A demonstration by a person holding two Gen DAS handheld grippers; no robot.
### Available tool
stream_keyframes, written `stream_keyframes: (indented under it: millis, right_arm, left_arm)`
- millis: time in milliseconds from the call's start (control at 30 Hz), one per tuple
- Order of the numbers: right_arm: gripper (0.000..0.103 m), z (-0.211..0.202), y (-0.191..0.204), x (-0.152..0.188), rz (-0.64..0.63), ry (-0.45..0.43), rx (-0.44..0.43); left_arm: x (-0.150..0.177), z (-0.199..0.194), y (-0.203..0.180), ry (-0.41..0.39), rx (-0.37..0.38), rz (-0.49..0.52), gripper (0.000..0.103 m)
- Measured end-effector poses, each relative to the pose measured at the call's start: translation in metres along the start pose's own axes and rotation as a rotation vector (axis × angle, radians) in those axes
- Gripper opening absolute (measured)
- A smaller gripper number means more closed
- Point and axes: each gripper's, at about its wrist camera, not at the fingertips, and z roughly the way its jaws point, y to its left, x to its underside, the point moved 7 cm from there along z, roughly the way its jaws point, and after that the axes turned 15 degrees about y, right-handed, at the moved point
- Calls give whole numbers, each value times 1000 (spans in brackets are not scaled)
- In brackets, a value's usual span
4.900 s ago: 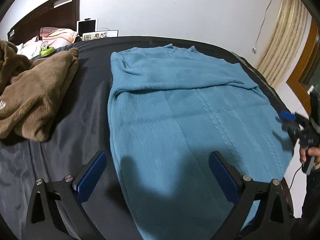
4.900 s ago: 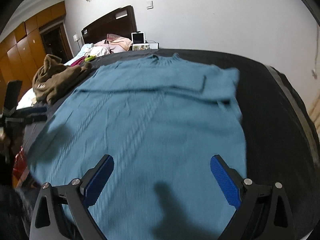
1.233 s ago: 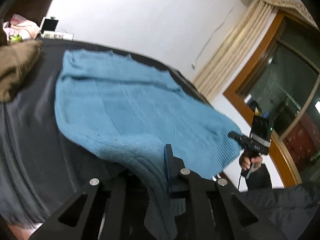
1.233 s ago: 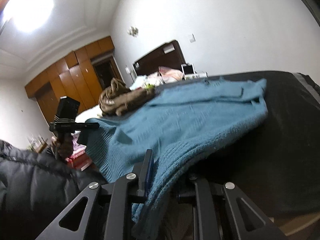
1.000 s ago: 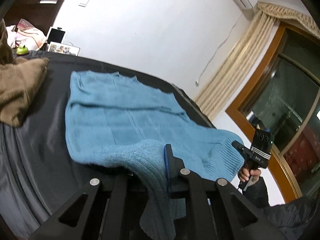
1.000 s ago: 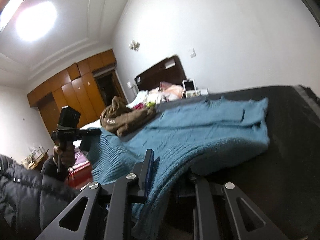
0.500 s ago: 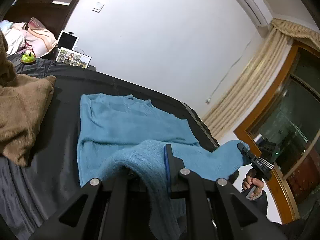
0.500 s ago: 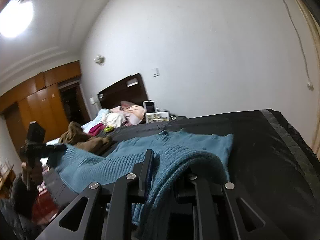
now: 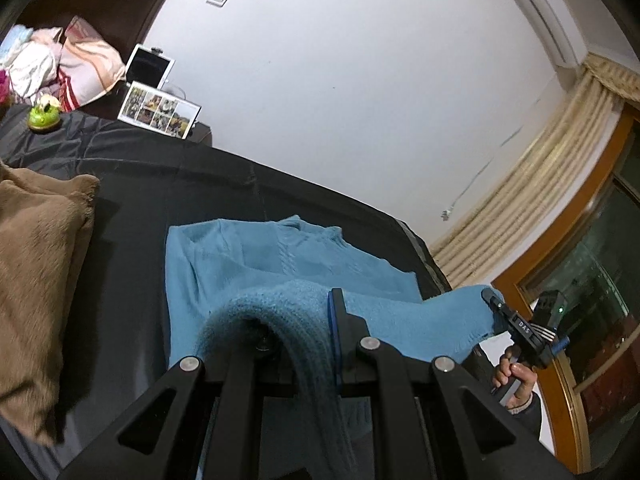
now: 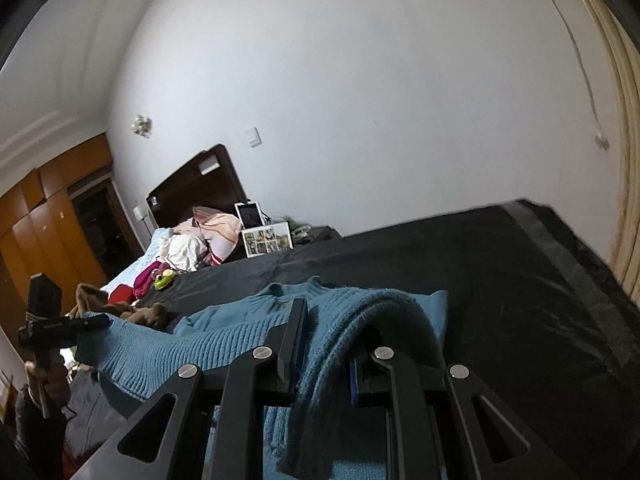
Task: Fold clothes
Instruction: 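Lower the held hem onto the bed and open both grippers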
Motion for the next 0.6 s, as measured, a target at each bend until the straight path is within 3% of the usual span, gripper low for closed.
stream_keyframes:
  millis: [367, 600]
  right_arm:
    - [18, 92, -33, 7, 83, 184, 76]
    - [19, 122, -51, 12, 139, 228, 65]
  left_arm:
    - [-11, 72, 67, 127, -11, -162, 13]
    - [-11, 89, 84, 153, -6, -203, 13]
